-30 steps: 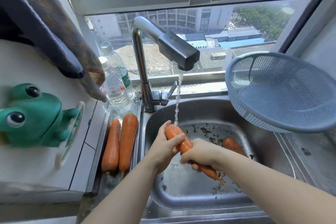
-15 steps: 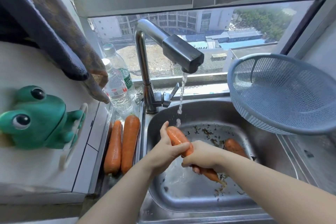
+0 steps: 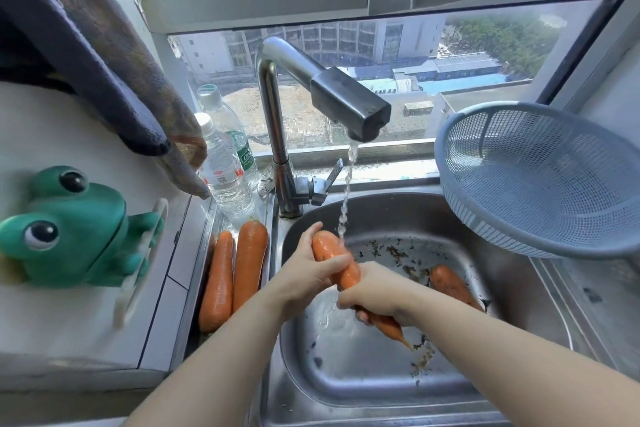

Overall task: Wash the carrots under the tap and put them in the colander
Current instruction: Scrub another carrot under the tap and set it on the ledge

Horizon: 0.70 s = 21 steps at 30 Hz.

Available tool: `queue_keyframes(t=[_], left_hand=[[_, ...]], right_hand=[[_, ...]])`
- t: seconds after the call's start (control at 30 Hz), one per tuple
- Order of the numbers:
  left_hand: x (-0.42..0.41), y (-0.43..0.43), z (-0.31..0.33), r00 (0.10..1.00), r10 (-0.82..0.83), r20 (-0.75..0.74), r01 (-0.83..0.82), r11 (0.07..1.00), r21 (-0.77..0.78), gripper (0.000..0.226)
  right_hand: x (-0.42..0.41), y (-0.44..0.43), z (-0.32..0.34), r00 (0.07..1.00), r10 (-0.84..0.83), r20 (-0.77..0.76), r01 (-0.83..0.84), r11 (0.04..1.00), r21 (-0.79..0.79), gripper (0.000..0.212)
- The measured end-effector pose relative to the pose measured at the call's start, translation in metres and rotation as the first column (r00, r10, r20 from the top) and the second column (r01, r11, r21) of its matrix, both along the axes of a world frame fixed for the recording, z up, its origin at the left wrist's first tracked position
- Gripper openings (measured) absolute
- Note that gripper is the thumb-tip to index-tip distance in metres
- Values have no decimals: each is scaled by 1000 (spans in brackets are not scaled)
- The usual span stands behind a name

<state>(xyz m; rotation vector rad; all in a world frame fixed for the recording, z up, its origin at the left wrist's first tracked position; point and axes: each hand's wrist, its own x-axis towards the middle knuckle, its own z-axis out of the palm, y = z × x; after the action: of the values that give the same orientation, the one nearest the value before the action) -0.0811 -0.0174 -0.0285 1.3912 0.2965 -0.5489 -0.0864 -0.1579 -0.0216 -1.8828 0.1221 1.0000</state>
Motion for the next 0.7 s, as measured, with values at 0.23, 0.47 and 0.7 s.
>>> queue_keyframes(t=[0.23,0.47,0.7], left_hand=[[16,14,4,995,-12,-102,-1,992,-129,87],[14,2,10,999,-4,49,-6,981,191,95],[13,20,6,987,-151,-45,146,985,-94,97]], right_hand=[[7,7,-2,993,-78,-88,89,987,136,12],[8,13,1,993,18,119,-11,998,-63,11],[2,-1,2,1000,-15,-17,17,996,90,19]])
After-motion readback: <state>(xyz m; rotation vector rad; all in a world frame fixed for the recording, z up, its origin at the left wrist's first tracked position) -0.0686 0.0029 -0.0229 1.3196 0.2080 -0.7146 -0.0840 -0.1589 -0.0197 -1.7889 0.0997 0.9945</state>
